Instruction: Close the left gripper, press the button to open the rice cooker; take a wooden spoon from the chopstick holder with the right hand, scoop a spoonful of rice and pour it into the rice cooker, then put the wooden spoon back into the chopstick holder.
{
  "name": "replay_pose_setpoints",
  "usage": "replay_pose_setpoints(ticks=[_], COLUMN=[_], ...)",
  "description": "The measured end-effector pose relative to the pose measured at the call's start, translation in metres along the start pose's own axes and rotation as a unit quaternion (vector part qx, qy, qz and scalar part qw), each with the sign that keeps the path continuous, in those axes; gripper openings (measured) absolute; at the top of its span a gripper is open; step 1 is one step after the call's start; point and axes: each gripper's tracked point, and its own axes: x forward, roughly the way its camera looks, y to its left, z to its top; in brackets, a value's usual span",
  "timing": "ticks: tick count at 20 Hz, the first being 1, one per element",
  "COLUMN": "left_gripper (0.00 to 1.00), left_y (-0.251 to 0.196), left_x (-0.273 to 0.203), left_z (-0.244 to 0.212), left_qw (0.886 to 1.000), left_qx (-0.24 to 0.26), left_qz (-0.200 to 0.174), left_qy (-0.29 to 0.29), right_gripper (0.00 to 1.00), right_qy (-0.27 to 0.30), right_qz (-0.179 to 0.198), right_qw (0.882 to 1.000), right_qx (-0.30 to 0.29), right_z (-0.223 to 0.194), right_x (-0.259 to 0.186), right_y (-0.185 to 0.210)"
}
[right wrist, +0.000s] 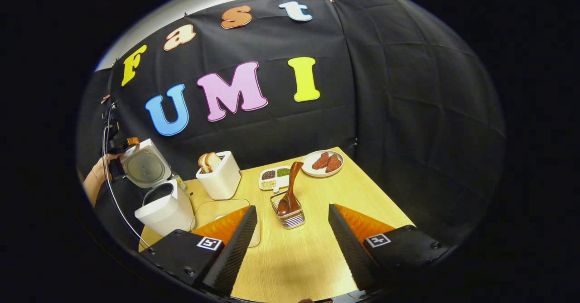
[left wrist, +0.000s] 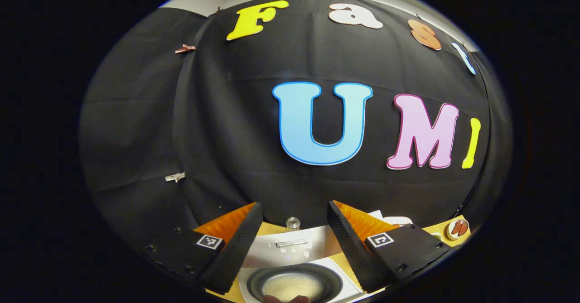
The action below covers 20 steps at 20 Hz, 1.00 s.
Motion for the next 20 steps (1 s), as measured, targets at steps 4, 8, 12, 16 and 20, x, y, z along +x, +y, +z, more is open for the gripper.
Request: replay_pose_setpoints(ticks=[4, 8, 12, 16, 20], left_gripper=[1.00, 1.00, 1.00, 1.00, 1.00], left_y=[-0.008, -0.013, -0.016, -0.021, -0.023], left_x=[-0.030, -0.046, -0.060, -0.072, -0.076], left_z=[-0.034, -0.062, -0.101, -0.135, -0.166], left_qw=[0.999, 0.996, 0.990, 0.988, 0.987], left_qx=[-0.021, -0.021, -0.021, -0.022, -0.030], left_qz=[0.026, 0.063, 0.098, 0.103, 0.100], left_qy=[0.042, 0.063, 0.097, 0.113, 0.121], right_gripper=[0.99, 0.99, 0.98, 0.99, 0.99], right_qy=[0.016, 0.021, 0.029, 0.042, 0.054], right_qz=[0.029, 0.044, 0.050, 0.057, 0.065], right_qw=[0.999, 0.999, 0.998, 0.998, 0.996], right_qx=[0.017, 0.006, -0.008, -0.006, -0.007], right_z=[-0.003, -0.003, -0.009, -0.015, -0.024], right_x=[-0.001, -0.007, -0.014, -0.015, -0.016], right_y=[0.003, 0.000, -0.012, -0.019, -0.019])
